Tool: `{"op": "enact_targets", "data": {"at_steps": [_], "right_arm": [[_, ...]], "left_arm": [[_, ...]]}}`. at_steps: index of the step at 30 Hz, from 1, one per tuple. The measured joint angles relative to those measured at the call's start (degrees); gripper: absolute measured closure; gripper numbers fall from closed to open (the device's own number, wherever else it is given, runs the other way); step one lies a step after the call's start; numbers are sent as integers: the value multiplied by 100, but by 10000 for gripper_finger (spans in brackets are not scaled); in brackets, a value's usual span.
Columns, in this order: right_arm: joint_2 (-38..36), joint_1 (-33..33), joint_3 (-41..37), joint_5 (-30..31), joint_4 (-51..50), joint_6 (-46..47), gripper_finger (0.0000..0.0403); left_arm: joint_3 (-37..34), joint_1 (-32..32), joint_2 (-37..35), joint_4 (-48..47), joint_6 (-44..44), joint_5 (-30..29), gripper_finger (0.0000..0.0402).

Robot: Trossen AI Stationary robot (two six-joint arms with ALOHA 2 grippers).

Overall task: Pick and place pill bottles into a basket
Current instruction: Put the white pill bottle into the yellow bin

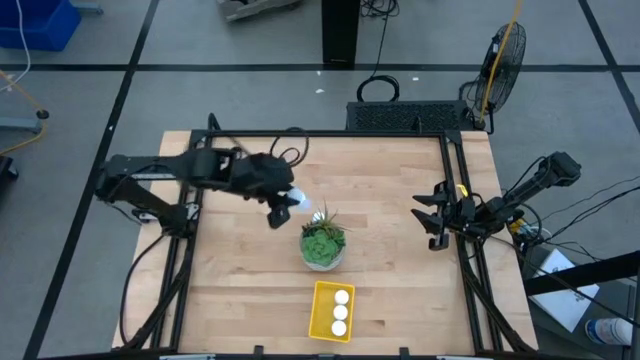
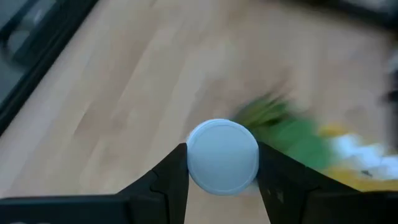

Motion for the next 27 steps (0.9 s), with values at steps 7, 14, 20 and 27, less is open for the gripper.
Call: {"op": "enact_targets", "data": {"at_steps": [7,14,20,27], "right_arm": [[-2,0,2,0,1,0,241],[0,2,0,0,-9,0,243],[-2,1,0,0,-29,0,241],[-2,1,1,0,-31,0,241]], "left_arm": [[718,-1093,0,11,-585,-312,241],[873,-1960,373,62,-1202,-488,241],[881,-2544,978,188,-1451,-580,241],[880,-3113,1771,840,-1476,-583,241]]}}
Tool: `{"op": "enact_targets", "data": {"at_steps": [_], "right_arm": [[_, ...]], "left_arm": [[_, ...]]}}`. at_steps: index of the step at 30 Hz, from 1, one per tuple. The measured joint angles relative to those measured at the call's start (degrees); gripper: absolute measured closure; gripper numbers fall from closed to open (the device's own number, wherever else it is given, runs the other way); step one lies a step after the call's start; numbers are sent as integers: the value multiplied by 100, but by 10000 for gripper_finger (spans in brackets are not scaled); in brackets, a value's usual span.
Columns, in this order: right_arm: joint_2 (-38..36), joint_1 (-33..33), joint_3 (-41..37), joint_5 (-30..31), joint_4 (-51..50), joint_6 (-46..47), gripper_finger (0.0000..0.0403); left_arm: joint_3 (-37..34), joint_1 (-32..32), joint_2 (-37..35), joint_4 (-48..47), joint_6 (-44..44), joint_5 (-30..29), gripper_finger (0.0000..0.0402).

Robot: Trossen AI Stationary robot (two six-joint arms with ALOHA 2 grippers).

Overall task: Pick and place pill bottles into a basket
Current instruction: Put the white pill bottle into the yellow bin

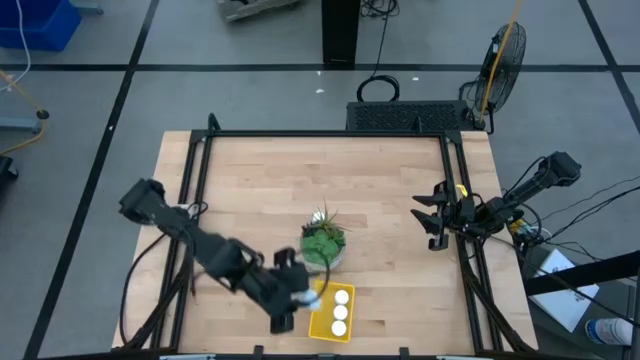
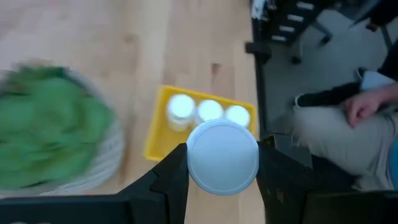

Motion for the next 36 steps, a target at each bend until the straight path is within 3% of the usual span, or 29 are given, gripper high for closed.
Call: {"op": "enact_targets", "data": {"at_steps": [9,19,36], "right_arm": [[2,1,1,-2,-13,0,242],[0,1,1,-2,-70,0,242],[0,-1,0,-2,-86,0,243]], "left_arm": [[0,-407,783,262,-255,-43,241],[0,-457,1496,636,-392,-102,241],[-2,-433,1628,883,-311,-99,241]]}}
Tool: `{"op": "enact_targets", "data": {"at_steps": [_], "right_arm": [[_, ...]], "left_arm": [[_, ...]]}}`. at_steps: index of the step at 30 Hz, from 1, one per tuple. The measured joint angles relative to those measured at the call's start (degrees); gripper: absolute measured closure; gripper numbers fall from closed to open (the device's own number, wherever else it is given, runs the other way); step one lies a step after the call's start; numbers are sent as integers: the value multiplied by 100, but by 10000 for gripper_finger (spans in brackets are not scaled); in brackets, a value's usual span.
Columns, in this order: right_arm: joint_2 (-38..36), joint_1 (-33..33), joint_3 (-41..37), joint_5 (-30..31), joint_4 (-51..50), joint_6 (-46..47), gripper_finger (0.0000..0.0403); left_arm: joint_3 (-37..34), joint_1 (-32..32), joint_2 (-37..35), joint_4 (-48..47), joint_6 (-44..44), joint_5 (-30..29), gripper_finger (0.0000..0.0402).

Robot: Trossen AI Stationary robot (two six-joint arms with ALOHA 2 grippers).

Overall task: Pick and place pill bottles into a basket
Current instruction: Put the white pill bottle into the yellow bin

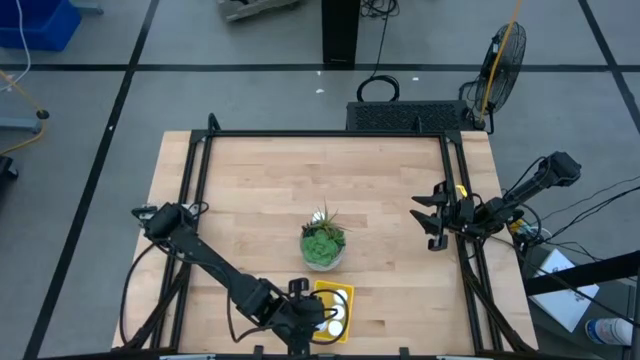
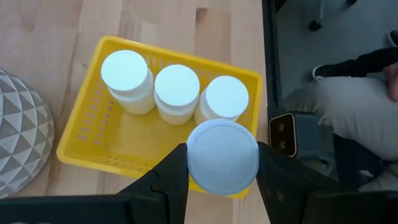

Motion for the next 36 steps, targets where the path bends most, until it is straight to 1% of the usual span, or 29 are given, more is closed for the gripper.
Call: {"op": "enact_targets", "data": {"at_steps": [4,12,28,36], "right_arm": [[0,2,1,0,-1,0,241],[0,1,1,0,0,0,242],[2,2,1,0,-3,0,242],[0,1,1,-1,-7,0,241]], "left_arm": [[2,-1,18,2,126,-13,241],[4,63,349,-99,141,98,241],[4,37,378,-22,105,-27,241],[4,38,599,-56,83,107,241]]}}
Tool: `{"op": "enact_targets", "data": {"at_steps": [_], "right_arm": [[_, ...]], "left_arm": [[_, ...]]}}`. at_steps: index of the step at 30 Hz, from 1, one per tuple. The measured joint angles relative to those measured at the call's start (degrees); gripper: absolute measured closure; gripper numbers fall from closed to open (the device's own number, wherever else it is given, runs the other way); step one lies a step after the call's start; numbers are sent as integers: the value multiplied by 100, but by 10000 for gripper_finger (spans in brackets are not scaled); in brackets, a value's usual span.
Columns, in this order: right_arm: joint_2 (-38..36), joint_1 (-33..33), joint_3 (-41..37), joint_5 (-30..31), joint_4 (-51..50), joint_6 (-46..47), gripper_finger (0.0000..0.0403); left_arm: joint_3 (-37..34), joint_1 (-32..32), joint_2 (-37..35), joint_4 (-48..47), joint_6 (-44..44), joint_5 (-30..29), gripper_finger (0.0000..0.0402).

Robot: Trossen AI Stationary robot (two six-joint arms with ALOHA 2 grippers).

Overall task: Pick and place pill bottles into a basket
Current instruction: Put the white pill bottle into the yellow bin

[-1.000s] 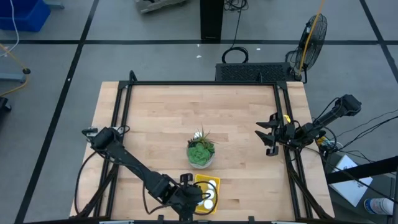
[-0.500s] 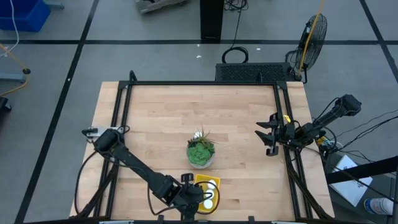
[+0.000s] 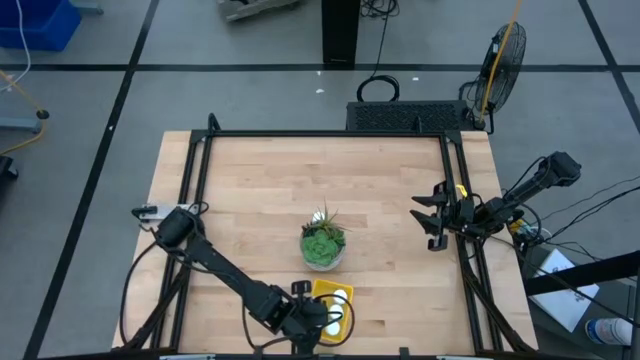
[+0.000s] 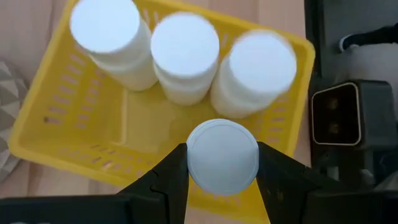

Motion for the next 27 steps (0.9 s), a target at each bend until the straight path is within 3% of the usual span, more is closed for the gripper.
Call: {"op": "enact_targets", "data": {"at_steps": [12,19,27], "right_arm": [[0,1,0,0,-38,0,243],[0,1,0,0,-42,0,241],[2,1,0,1,-43,0,241]], "left_arm": [[4,-35,83,193,-12,209,241],[4,-27,103,295,72,487,178],[126,-42,81,120,405,415,183]]}}
